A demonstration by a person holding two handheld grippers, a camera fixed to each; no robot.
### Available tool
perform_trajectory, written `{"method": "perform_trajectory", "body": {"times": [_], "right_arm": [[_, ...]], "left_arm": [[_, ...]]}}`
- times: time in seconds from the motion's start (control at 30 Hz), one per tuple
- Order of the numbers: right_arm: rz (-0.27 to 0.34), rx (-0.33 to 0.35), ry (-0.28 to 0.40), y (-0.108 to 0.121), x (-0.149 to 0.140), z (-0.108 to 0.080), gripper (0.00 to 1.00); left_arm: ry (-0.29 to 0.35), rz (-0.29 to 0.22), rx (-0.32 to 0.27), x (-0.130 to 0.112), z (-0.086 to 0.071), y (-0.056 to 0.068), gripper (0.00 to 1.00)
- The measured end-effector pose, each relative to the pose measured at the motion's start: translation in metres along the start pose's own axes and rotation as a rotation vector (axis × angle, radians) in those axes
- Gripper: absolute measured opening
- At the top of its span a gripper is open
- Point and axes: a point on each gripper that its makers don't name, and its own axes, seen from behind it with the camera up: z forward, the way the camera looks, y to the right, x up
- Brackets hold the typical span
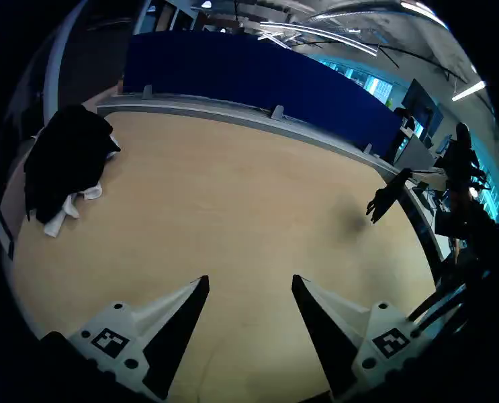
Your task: Fold towel
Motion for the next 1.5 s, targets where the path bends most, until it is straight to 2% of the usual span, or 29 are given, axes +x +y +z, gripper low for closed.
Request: {"method": "perform_trajectory", "body": {"times": [0.3, 0.6, 1.07, 1.37, 1.5], "right_arm": [[-0.006, -0.026, -0.022, 0.047, -0.012, 0.003, 0.09], [-0.003, -0.033, -0.042, 0.074, -0.021, 0.016, 0.08], [-0.011, -0.014, -0.066, 0.085, -0.032, 0.027, 0.08], [0.007, -0.002, -0.107, 0.084, -0.069, 0.012, 0.08], [0.029, -0.013, -0.143, 0.088, -0.097, 0.002, 0.09]], "left_arm": [[-0.001, -0.002, 0.014, 0.003, 0.002, 0.007, 0.91], [-0.003, -0.007, 0.030, 0.003, 0.003, 0.010, 0.91], [-0.015, -0.002, 0.038, 0.002, 0.007, 0.017, 0.91], [-0.017, 0.006, 0.028, 0.004, 0.010, 0.025, 0.91], [-0.018, 0.009, 0.025, 0.004, 0.012, 0.027, 0.92]]}}
